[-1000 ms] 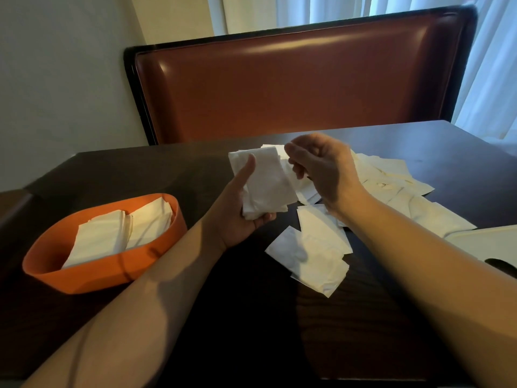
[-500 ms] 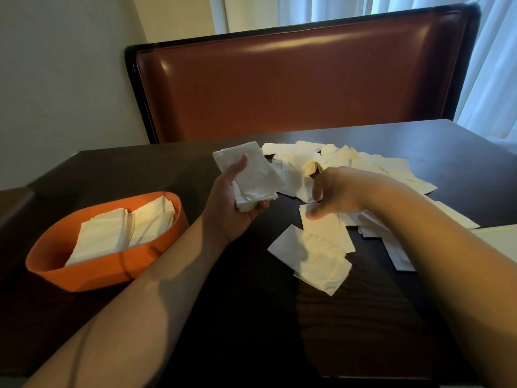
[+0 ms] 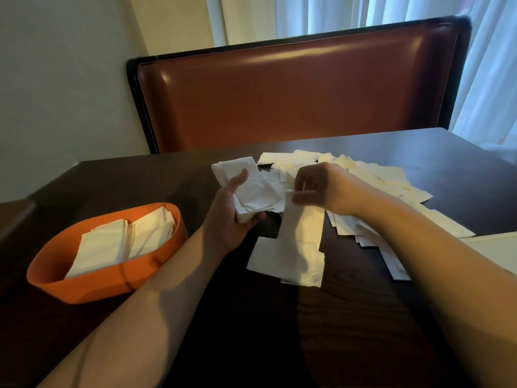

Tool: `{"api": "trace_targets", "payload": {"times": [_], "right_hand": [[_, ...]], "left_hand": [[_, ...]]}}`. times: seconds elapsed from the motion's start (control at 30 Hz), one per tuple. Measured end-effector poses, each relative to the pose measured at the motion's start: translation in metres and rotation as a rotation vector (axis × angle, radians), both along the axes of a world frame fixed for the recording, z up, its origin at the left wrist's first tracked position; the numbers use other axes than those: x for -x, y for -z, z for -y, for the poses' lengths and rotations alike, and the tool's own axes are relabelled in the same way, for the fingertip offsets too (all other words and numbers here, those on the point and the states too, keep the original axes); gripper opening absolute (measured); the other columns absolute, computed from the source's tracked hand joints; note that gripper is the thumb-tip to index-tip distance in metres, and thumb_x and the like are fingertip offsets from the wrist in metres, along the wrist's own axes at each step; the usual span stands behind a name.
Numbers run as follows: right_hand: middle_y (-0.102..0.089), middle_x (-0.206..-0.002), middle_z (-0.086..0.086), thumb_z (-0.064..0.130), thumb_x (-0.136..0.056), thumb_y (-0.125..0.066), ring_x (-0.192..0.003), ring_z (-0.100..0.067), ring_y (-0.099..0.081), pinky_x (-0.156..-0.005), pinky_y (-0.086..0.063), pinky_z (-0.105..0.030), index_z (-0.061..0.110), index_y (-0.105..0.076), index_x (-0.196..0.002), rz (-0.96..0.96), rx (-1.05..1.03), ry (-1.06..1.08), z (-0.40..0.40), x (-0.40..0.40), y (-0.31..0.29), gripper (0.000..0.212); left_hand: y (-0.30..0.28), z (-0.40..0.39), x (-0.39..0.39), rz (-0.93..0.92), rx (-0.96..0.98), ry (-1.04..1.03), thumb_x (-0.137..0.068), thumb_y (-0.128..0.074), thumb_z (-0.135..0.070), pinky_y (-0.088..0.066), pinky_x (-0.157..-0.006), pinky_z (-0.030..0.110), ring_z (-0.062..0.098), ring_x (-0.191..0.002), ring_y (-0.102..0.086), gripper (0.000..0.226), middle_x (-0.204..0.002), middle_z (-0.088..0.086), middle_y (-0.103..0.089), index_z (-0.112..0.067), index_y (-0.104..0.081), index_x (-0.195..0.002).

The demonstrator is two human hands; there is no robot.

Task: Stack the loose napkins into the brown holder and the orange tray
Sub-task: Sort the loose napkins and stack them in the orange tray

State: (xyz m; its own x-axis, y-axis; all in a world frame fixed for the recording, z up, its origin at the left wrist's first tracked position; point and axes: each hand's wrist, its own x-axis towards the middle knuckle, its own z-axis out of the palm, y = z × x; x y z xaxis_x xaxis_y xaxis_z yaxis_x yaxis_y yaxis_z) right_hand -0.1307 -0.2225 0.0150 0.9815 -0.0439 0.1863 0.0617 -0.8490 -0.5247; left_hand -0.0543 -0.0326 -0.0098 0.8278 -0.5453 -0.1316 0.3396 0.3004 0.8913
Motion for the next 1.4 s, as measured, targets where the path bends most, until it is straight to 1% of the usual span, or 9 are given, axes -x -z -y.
{"api": "trace_targets", "payload": {"times": [0.23, 0.4, 0.53, 0.67, 0.83, 1.1, 1.2, 1.27, 1.4], "right_hand": [[-0.050, -0.080, 0.017, 0.028, -0.085, -0.077, -0.071, 0.000, -0.046, -0.060, -0.032, -0.016, 0.017, -0.067, -0.107, -0.213, 0.043, -0.017, 0.003, 0.001, 0.010, 0.027], [-0.061, -0.098, 0.003, 0.025, -0.096, -0.063, -0.082, -0.019, -0.059, -0.063, -0.043, -0.010, 0.010, -0.065, -0.111, -0.043, -0.082, 0.021, 0.002, -0.001, 0.000, 0.021], [-0.063, -0.097, 0.005, 0.018, -0.096, -0.063, -0.069, -0.009, -0.061, -0.062, -0.047, -0.008, 0.017, -0.067, -0.109, 0.129, -0.177, 0.086, 0.002, -0.004, 0.002, 0.013], [-0.073, -0.105, 0.001, 0.012, -0.094, -0.064, -0.099, -0.019, -0.068, -0.094, -0.054, -0.040, 0.016, -0.073, -0.111, 0.203, -0.518, 0.074, 0.007, -0.003, 0.000, 0.019], [-0.073, -0.109, -0.006, 0.008, -0.093, -0.062, -0.106, -0.027, -0.066, -0.092, -0.053, -0.041, 0.018, -0.073, -0.113, 0.165, -0.792, -0.070, 0.005, 0.002, -0.006, 0.024], [-0.067, -0.112, -0.013, -0.005, -0.079, -0.063, -0.107, -0.025, -0.066, -0.084, -0.058, -0.030, 0.007, -0.062, -0.124, 0.077, -1.357, -0.320, 0.001, 0.008, -0.018, 0.047], [-0.068, -0.109, -0.013, -0.005, -0.080, -0.066, -0.101, -0.024, -0.068, -0.087, -0.058, -0.032, 0.004, -0.064, -0.117, 0.037, -1.327, -0.268, -0.013, 0.003, -0.011, 0.038], [-0.071, -0.101, -0.010, -0.004, -0.081, -0.071, -0.092, -0.020, -0.069, -0.084, -0.057, -0.030, 0.002, -0.067, -0.110, 0.091, -1.116, -0.137, -0.020, -0.001, -0.003, 0.030], [-0.071, -0.082, 0.001, 0.008, -0.082, -0.078, -0.077, -0.015, -0.063, -0.080, -0.055, -0.037, 0.021, -0.074, -0.084, 0.262, -0.687, 0.047, -0.026, -0.010, 0.011, 0.015]], "left_hand": [[0.000, 0.000, 0.000, -0.017, 0.009, 0.004, -0.093, -0.060, -0.036, -0.049, -0.061, 0.029, 0.021, -0.077, -0.069, 0.030, -0.091, 0.010, -0.074, -0.014, -0.061, -0.113], [-0.002, 0.000, 0.000, -0.012, -0.006, -0.029, -0.093, -0.060, -0.035, -0.050, -0.058, 0.027, 0.020, -0.075, -0.067, 0.032, -0.096, 0.010, -0.070, -0.015, -0.057, -0.117], [-0.004, 0.001, 0.002, -0.008, -0.022, -0.044, -0.094, -0.060, -0.033, -0.047, -0.061, 0.028, 0.019, -0.069, -0.068, 0.019, -0.081, 0.007, -0.075, -0.018, -0.056, -0.105], [-0.005, 0.001, 0.003, 0.011, -0.032, -0.074, -0.093, -0.061, -0.033, -0.045, -0.062, 0.028, 0.020, -0.077, -0.064, 0.016, -0.081, 0.004, -0.073, -0.020, -0.058, -0.102], [-0.003, 0.000, 0.003, 0.020, -0.046, -0.094, -0.091, -0.063, -0.036, -0.051, -0.061, 0.029, 0.024, -0.091, -0.064, 0.028, -0.106, 0.010, -0.067, -0.023, -0.055, -0.113], [-0.007, -0.002, 0.007, 0.032, -0.019, 0.009, -0.095, -0.056, -0.036, -0.051, -0.072, 0.034, 0.024, -0.088, -0.068, 0.024, -0.097, 0.008, -0.071, -0.019, -0.060, -0.111], [-0.011, -0.003, 0.014, 0.046, -0.027, 0.104, -0.099, -0.049, -0.037, -0.060, -0.069, 0.038, 0.023, -0.082, -0.071, 0.020, -0.089, 0.008, -0.073, -0.021, -0.059, -0.106], [-0.010, -0.001, 0.015, 0.078, -0.061, 0.148, -0.102, -0.042, -0.041, -0.061, -0.067, 0.040, 0.021, -0.077, -0.072, 0.024, -0.082, 0.004, -0.076, -0.024, -0.059, -0.107], [-0.008, 0.001, 0.015, 0.115, -0.149, 0.147, -0.101, -0.035, -0.053, -0.050, -0.089, 0.047, 0.024, -0.089, -0.066, 0.033, -0.079, 0.000, -0.076, -0.030, -0.058, -0.108]]}}
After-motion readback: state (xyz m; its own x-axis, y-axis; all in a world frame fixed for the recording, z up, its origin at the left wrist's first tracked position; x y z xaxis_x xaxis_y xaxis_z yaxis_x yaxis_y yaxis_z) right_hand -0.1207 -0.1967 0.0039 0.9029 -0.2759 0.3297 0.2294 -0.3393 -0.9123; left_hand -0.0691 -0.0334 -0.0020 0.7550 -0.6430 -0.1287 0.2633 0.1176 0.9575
